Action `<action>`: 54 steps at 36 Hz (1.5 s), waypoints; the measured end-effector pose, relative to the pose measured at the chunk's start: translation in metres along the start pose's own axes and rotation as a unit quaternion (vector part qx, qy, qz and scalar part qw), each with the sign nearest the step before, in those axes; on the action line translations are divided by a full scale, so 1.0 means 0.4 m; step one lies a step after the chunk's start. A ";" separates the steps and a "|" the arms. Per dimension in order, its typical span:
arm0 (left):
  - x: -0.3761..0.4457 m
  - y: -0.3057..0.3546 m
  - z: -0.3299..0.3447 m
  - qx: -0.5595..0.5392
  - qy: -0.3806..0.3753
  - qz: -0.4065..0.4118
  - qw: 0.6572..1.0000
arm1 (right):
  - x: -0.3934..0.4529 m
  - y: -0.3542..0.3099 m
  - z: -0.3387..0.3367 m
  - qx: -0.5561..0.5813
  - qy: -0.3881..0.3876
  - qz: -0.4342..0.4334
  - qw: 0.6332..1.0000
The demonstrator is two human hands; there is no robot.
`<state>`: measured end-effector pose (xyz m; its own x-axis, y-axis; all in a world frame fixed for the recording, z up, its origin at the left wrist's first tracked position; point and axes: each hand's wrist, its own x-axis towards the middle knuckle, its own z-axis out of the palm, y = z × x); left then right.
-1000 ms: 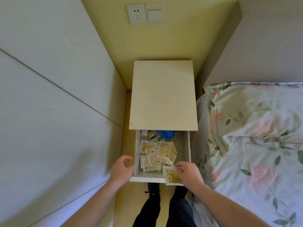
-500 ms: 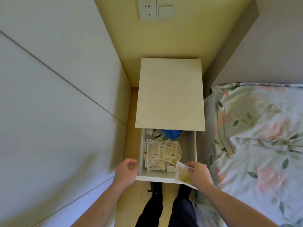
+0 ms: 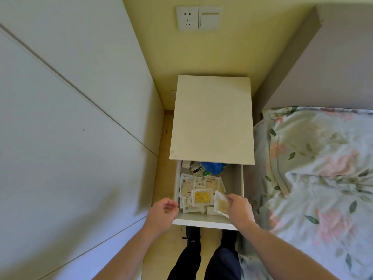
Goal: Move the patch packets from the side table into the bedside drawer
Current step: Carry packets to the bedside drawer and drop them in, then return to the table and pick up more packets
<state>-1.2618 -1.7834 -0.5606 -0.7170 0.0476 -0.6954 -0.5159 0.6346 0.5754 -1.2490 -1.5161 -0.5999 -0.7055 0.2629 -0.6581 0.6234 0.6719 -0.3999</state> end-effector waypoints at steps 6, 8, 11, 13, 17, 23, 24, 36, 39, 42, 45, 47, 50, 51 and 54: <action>-0.024 0.007 -0.001 -0.009 -0.001 -0.009 1.000 | -0.028 0.037 -0.031 0.069 0.037 0.073 0.994; -0.032 0.015 -0.002 -0.003 -0.003 -0.007 1.000 | -0.035 0.018 -0.039 0.098 0.034 0.078 0.991; -0.045 0.037 -0.006 0.009 -0.003 -0.001 1.000 | -0.053 -0.007 -0.045 0.083 -0.010 0.075 0.994; -0.058 0.056 -0.007 0.020 0.001 0.006 1.000 | -0.073 -0.009 -0.051 0.066 -0.023 0.082 0.994; -0.108 0.111 -0.016 0.060 -0.006 0.033 0.998 | -0.155 -0.012 -0.088 0.103 -0.035 0.092 0.990; -0.195 0.202 -0.018 0.135 -0.029 0.085 0.987 | -0.327 -0.001 -0.193 0.141 0.003 0.021 0.990; -0.217 0.223 -0.012 0.153 -0.037 0.095 0.983 | -0.358 0.014 -0.213 0.137 0.013 0.013 0.990; -0.356 0.483 0.113 0.412 -0.212 0.249 0.851 | -0.656 0.190 -0.358 0.181 0.160 0.061 0.968; -0.380 0.541 0.169 0.466 -0.244 0.291 0.799 | -0.748 0.237 -0.349 0.206 0.201 0.105 0.952; -0.420 0.584 0.233 0.514 -0.247 0.358 0.740 | -0.842 0.291 -0.306 0.229 0.234 0.148 0.933; -0.473 0.608 0.299 0.538 -0.259 0.410 0.690 | -0.949 0.326 -0.258 0.260 0.265 0.180 0.911; -0.521 0.615 0.349 0.548 -0.274 0.446 0.652 | -1.029 0.341 -0.232 0.288 0.286 0.205 0.891; -0.623 0.601 0.432 0.555 -0.294 0.494 0.601 | -1.157 0.375 -0.181 0.318 0.323 0.245 0.857; -0.662 0.591 0.463 0.555 -0.303 0.507 0.586 | -1.202 0.391 -0.161 0.328 0.335 0.256 0.845; -0.784 0.547 0.554 0.556 -0.331 0.544 0.535 | -1.336 0.446 -0.095 0.344 0.364 0.295 0.814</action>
<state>-1.0460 -1.4884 -0.3120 0.2031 0.8840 -0.4211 0.8985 0.0027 0.4389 -0.7735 -1.5107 -0.2953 -0.0723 0.9082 -0.4123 0.7906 -0.1999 -0.5788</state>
